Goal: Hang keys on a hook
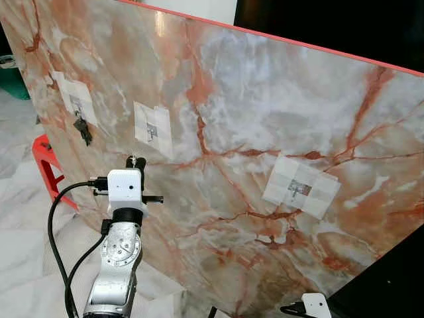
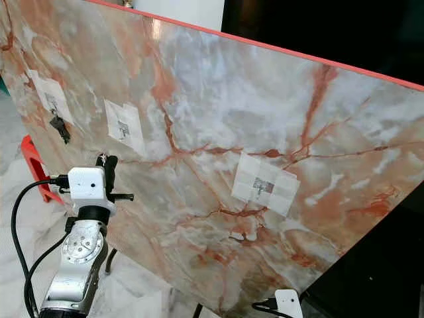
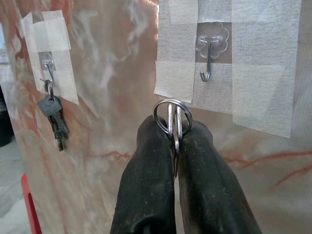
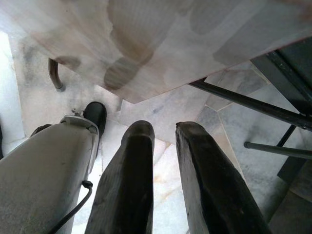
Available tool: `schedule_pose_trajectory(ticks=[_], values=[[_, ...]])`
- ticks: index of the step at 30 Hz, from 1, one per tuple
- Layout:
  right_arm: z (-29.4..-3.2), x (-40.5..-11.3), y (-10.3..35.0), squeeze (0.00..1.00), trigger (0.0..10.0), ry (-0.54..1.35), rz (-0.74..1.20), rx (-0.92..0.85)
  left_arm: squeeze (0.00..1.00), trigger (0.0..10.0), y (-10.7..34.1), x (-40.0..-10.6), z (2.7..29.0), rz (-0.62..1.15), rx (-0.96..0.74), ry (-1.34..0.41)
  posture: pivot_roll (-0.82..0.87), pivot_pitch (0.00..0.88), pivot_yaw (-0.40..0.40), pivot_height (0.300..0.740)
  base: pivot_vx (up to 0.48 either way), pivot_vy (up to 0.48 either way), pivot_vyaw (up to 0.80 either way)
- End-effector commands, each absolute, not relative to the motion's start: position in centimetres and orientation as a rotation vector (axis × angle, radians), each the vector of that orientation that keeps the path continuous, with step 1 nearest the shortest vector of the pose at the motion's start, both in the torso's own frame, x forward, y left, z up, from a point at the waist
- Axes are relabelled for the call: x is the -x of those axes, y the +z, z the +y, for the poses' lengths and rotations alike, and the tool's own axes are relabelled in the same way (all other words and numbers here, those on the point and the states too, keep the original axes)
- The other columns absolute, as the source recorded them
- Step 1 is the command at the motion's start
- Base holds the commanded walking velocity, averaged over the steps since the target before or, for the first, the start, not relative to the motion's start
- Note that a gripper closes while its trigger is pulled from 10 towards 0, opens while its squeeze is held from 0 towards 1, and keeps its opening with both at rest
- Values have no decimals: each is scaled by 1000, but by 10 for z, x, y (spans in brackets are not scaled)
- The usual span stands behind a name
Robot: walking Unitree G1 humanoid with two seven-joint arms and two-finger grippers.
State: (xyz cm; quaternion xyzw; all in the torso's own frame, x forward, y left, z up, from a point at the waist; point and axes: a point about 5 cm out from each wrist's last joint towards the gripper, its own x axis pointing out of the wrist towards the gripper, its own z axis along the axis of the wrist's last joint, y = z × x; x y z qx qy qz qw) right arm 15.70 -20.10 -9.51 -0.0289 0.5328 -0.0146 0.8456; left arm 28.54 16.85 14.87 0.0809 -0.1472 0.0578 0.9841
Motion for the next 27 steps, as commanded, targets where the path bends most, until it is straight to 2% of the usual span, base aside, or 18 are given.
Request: schedule_pose_trajectory(ticks=[1,2,7,8,9,10,15,21,27], values=[[-208,-166,-90,0,10000,-45,1094,80,0,2863,150,-289,163,-293,-174,104,114,0,-144,740,0,0,0],[-208,-166,-90,0,10000,-44,1094,79,0,0,150,-289,163,-286,-173,108,114,0,-144,740,0,0,0],[-208,-166,-90,0,10000,-44,1093,78,0,0,147,-290,165,-263,-181,117,115,0,-145,740,0,0,0],[-208,-166,-90,0,10000,-43,1094,78,0,3490,145,-291,165,-244,-179,118,117,0,-145,740,0,0,0],[-208,-166,-90,0,10000,-43,1094,78,0,3490,145,-291,165,-244,-179,118,117,0,-145,740,0,0,0],[-208,-166,-90,0,10000,-42,1094,78,0,10000,142,-292,165,-215,-177,119,116,0,-145,740,0,0,0],[-207,-166,-90,0,10000,-42,1093,77,0,10000,142,-295,165,-159,-140,121,117,0,-146,740,0,0,0],[-208,-166,-90,0,10000,-40,1093,79,0,10000,150,-298,161,-144,-172,84,120,0,-147,740,0,0,0],[-207,-167,-90,0,10000,-40,1093,79,0,10000,157,-303,170,-135,-248,162,120,0,-147,740,0,0,0]])
